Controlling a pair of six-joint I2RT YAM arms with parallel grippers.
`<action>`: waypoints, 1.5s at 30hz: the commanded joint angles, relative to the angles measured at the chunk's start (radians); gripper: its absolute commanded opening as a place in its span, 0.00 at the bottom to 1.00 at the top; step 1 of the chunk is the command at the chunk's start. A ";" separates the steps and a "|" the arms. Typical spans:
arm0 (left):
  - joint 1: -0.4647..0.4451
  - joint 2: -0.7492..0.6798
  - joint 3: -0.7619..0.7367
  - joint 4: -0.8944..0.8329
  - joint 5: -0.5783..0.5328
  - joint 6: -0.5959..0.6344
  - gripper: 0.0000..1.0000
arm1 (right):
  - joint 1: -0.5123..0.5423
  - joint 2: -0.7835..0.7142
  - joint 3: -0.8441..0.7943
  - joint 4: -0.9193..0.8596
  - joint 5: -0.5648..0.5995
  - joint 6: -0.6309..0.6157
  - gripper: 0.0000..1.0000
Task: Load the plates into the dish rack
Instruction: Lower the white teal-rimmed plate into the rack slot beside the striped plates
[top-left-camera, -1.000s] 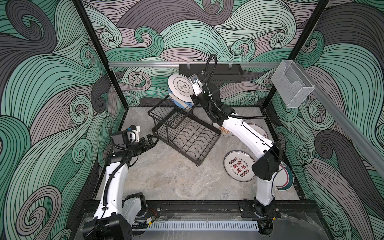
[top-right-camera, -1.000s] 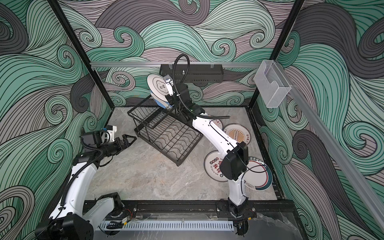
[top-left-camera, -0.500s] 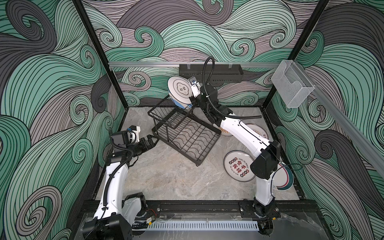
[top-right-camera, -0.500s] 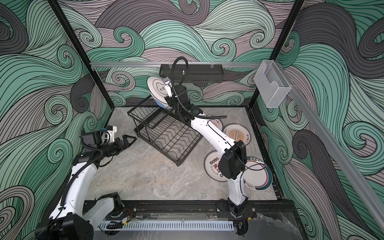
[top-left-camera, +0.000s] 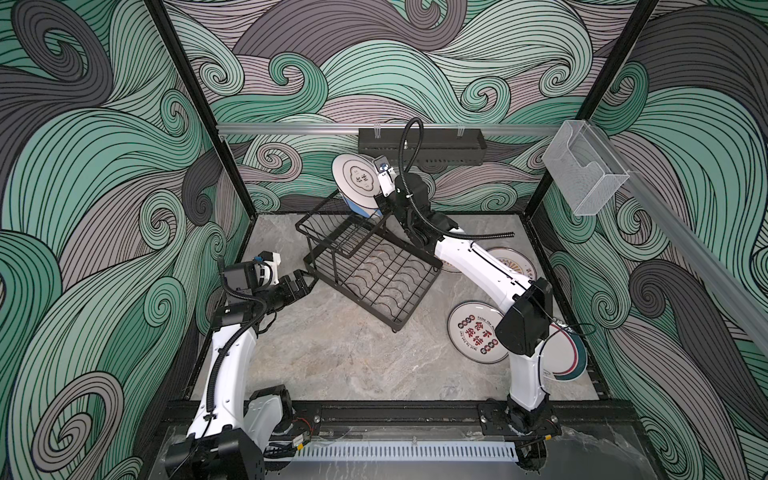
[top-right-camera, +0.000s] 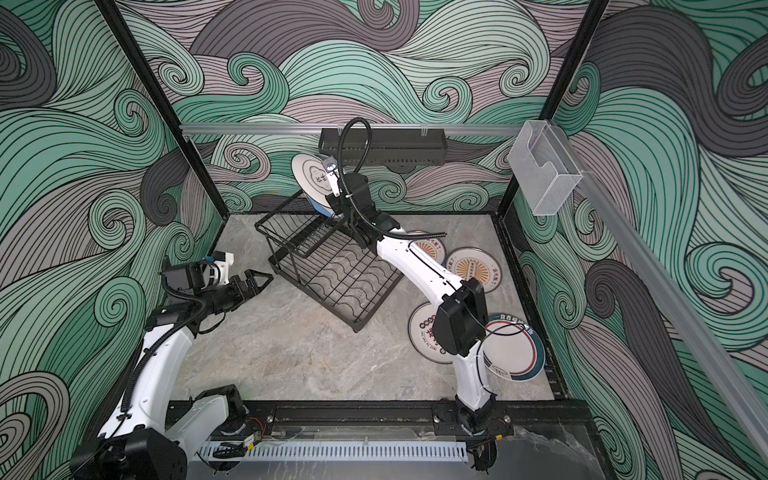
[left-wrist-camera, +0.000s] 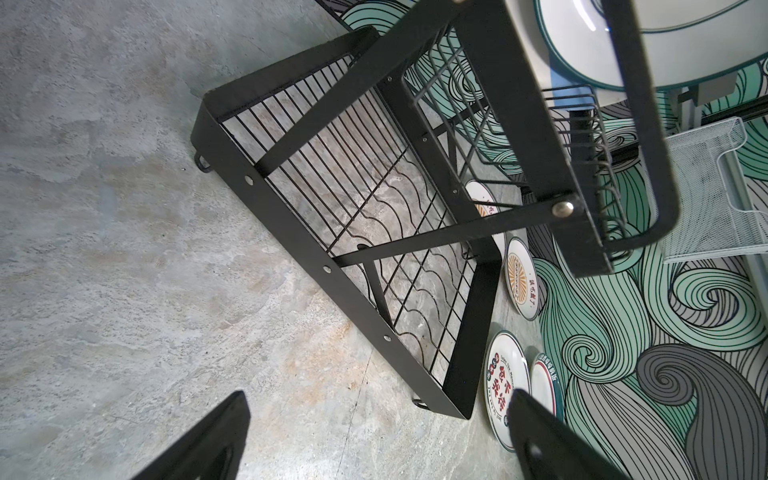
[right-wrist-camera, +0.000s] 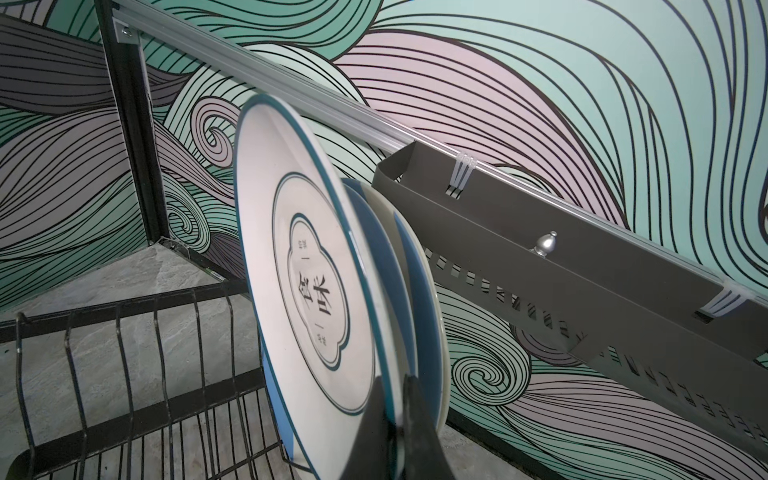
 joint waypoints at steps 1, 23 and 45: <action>-0.005 0.004 0.017 -0.017 -0.009 0.019 0.99 | 0.002 0.007 0.014 0.059 0.011 0.004 0.00; -0.005 0.007 0.018 -0.018 -0.013 0.016 0.99 | 0.012 0.047 0.078 0.037 -0.012 -0.020 0.00; -0.005 0.000 0.016 -0.022 -0.019 0.016 0.99 | 0.012 0.066 0.059 -0.037 0.015 0.047 0.00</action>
